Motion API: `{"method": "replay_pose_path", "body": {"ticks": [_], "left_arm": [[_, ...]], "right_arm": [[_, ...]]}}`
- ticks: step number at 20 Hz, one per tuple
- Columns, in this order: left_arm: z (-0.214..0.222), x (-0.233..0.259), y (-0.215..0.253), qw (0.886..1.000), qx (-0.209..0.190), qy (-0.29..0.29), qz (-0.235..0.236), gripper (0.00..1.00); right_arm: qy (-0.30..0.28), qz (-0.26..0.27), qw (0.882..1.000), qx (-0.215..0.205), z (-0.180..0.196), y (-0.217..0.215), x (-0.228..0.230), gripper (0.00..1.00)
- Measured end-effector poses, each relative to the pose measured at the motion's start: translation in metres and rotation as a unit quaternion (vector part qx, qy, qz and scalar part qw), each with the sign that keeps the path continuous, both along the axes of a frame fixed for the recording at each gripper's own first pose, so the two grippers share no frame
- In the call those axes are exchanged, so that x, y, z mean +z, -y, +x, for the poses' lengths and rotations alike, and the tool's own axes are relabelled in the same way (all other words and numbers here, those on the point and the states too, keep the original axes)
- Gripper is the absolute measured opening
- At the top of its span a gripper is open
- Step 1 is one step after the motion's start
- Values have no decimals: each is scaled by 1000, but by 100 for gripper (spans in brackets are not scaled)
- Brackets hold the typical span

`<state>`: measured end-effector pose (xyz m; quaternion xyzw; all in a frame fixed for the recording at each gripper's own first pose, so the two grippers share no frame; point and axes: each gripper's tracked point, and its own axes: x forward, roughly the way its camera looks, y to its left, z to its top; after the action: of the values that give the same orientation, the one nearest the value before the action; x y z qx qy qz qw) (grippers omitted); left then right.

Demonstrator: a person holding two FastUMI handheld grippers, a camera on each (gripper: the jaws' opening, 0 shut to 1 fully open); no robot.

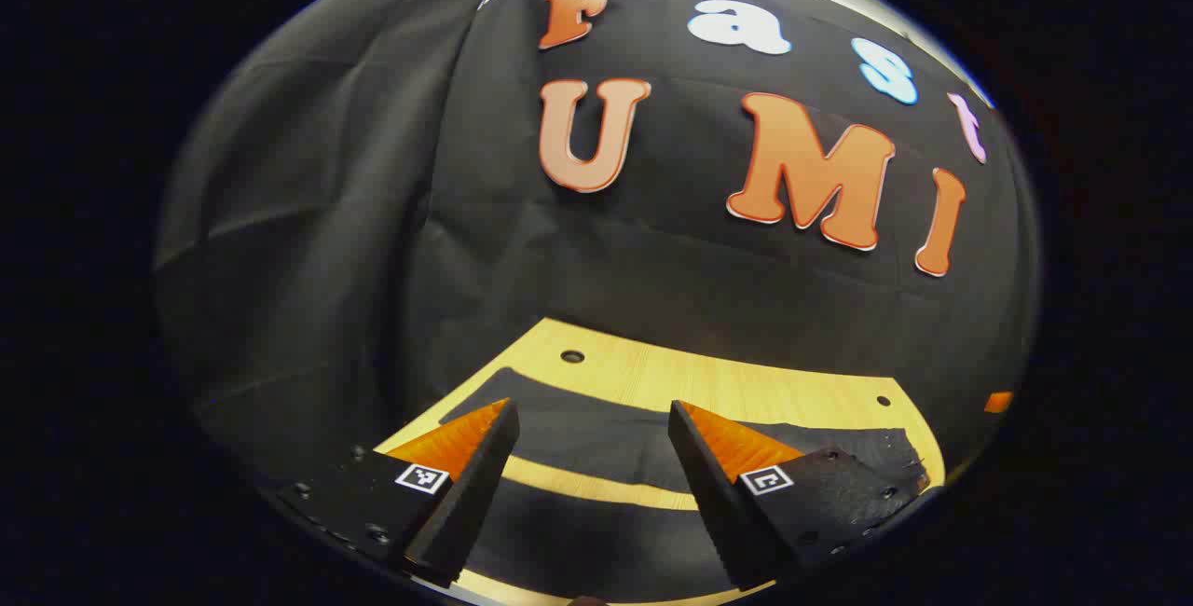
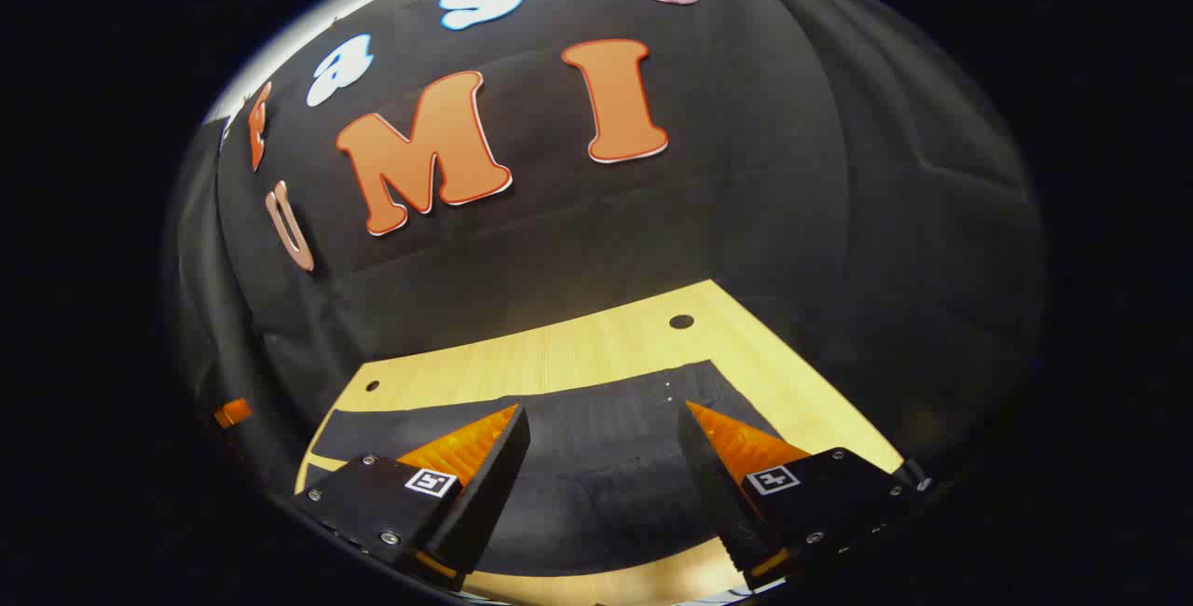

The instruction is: Grasp the waist and the cuffs of the jeans and fold them to make the two legs overlap; first hold the waist and fold one-third of the jeans toward the cuffs, then hold the cuffs and fold the remaining one-third in the same direction to finish folding.

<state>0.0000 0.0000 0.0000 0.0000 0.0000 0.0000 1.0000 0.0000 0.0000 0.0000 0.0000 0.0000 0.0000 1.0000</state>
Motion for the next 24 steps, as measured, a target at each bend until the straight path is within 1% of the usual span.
{"method": "replay_pose_path", "body": {"ticks": [3, 4, 5, 7, 8, 11, 14, 16, 18, 22, 24], "left_arm": [[7, -23, -40, 997, 45, -45, -35, 98], [9, -29, -50, 996, 55, -55, -50, 95], [7, -35, -54, 994, 56, -63, -69, 98], [6, -51, -66, 988, 66, -89, -111, 98], [5, -63, -76, 982, 76, -107, -132, 98], [4, -102, -108, 960, 95, -160, -207, 98], [-3, -146, -137, 932, 112, -219, -266, 98], [-7, -171, -161, 915, 122, -250, -292, 98], [0, -188, -183, 901, 129, -265, -317, 98], [-11, -216, -225, 872, 146, -298, -361, 98], [-11, -226, -238, 862, 148, -308, -375, 98]], "right_arm": [[-37, 46, 998, -18, 17, 31, -17, 97], [-53, 54, 997, -27, 22, 43, -25, 98], [-69, 63, 995, -33, 26, 55, -35, 98], [-100, 89, 990, -44, 32, 72, -48, 98], [-120, 103, 986, -50, 35, 80, -58, 98], [-175, 130, 974, -63, 44, 102, -90, 98], [-212, 147, 963, -82, 52, 109, -112, 98], [-227, 167, 955, -90, 58, 105, -123, 98], [-239, 194, 947, -94, 64, 98, -133, 98], [-255, 225, 932, -127, 66, 94, -154, 98], [-253, 241, 927, -134, 65, 85, -160, 98]]}}
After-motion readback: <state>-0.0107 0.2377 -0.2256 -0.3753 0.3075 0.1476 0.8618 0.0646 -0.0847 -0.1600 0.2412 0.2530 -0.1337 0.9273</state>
